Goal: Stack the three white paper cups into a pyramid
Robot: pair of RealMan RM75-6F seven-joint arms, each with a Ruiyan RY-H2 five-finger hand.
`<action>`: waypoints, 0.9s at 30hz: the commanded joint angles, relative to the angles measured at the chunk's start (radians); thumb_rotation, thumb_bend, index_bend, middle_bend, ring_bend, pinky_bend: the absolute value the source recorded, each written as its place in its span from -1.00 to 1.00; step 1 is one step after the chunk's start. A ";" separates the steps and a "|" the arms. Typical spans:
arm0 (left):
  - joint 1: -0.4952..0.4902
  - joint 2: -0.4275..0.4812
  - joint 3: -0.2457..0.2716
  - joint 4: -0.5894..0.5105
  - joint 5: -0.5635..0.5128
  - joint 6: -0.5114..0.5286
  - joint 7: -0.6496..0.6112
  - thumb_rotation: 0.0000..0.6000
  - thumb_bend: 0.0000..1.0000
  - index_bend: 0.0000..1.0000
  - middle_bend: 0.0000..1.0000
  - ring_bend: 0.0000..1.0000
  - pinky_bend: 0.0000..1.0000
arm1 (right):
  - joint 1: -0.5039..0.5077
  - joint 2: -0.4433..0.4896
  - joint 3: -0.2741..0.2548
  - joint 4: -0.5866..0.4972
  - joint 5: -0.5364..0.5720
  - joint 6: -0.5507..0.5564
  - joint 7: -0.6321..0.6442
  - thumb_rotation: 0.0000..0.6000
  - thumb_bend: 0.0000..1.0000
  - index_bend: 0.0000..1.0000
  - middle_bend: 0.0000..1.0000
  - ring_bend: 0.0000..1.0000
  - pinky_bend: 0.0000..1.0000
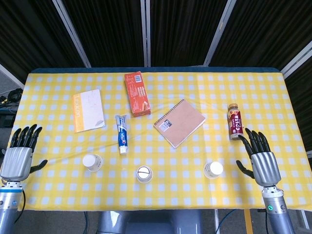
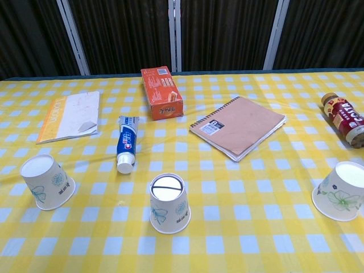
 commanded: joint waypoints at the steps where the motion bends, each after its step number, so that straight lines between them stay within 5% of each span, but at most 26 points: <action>1: 0.000 -0.001 0.002 -0.002 0.004 0.001 0.003 1.00 -0.73 -1.00 -1.00 -1.00 -1.00 | -0.001 0.004 -0.002 -0.007 -0.001 -0.001 -0.002 1.00 -0.68 -0.70 -1.00 -1.00 -0.92; 10: -0.004 -0.002 0.007 0.000 0.009 -0.007 0.003 1.00 -0.73 -0.98 -1.00 -1.00 -1.00 | -0.001 0.008 -0.004 -0.014 -0.003 -0.005 -0.004 1.00 -0.69 -0.70 -1.00 -1.00 -0.92; 20: -0.037 -0.034 0.022 0.029 0.022 -0.068 0.022 1.00 -0.68 -0.42 -1.00 -1.00 -1.00 | 0.002 0.012 -0.001 -0.017 0.006 -0.018 -0.005 1.00 -0.69 -0.68 -1.00 -1.00 -0.92; 27: -0.075 -0.070 0.040 0.040 0.042 -0.130 0.055 1.00 -0.63 -0.30 -1.00 -1.00 -1.00 | -0.002 0.020 0.002 -0.024 0.008 -0.011 0.010 1.00 -0.69 -0.67 -1.00 -1.00 -0.92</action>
